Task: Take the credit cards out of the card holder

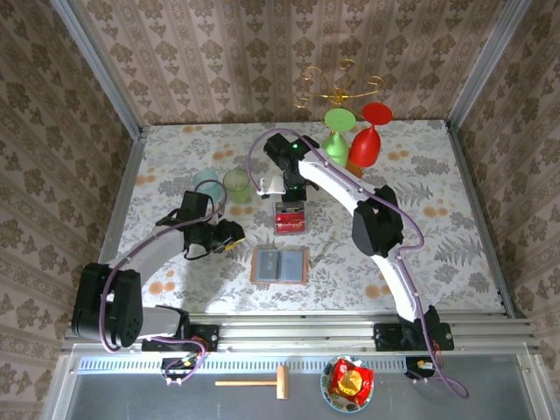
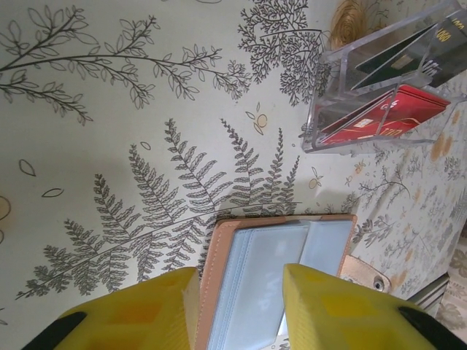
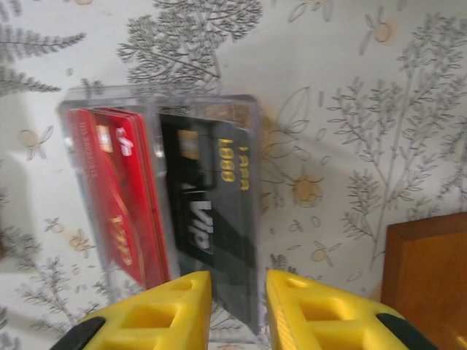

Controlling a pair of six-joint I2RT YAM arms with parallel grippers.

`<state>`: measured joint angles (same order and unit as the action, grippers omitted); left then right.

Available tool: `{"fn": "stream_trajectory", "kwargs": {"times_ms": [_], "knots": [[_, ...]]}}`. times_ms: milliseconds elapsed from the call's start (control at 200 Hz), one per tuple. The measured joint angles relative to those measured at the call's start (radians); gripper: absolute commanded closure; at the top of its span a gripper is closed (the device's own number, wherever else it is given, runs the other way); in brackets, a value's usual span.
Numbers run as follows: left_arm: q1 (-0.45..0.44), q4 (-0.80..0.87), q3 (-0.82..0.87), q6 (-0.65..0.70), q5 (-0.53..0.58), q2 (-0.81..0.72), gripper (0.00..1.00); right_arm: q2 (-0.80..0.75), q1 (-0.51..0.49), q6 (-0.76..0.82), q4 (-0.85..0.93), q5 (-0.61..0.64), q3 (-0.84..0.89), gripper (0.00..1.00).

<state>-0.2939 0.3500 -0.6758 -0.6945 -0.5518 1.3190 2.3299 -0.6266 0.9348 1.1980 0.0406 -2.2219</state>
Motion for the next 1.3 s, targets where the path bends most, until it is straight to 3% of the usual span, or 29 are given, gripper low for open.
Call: {"fn": "stream_trajectory", "kwargs": {"times_ms": [210, 395, 585, 925, 1145, 1300], "knots": [[-0.036, -0.024, 0.0, 0.0, -0.013, 0.053, 0.67, -0.132, -0.016, -0.07, -0.123, 0.05, 0.097, 0.73], [-0.092, -0.069, 0.005, -0.006, -0.02, 0.089, 0.68, -0.364, -0.085, -0.233, -0.273, 0.037, 0.323, 0.71], [-0.142, -0.132, 0.061, -0.031, -0.021, 0.111, 0.69, -0.535, -0.161, -0.561, -0.456, -0.032, 0.618, 0.72], [-0.212, -0.221, 0.161, -0.105, -0.017, 0.081, 0.7, -0.715, -0.167, -1.26, -0.736, -0.14, 1.1, 0.77], [-0.216, -0.186, 0.163, -0.124, 0.026, -0.003, 0.7, -0.751, -0.167, -1.582, -0.85, -0.24, 1.214, 0.79], [-0.216, -0.166, 0.153, -0.125, 0.028, -0.02, 0.83, -0.75, -0.167, -1.709, -0.905, -0.317, 1.244, 0.79]]}}
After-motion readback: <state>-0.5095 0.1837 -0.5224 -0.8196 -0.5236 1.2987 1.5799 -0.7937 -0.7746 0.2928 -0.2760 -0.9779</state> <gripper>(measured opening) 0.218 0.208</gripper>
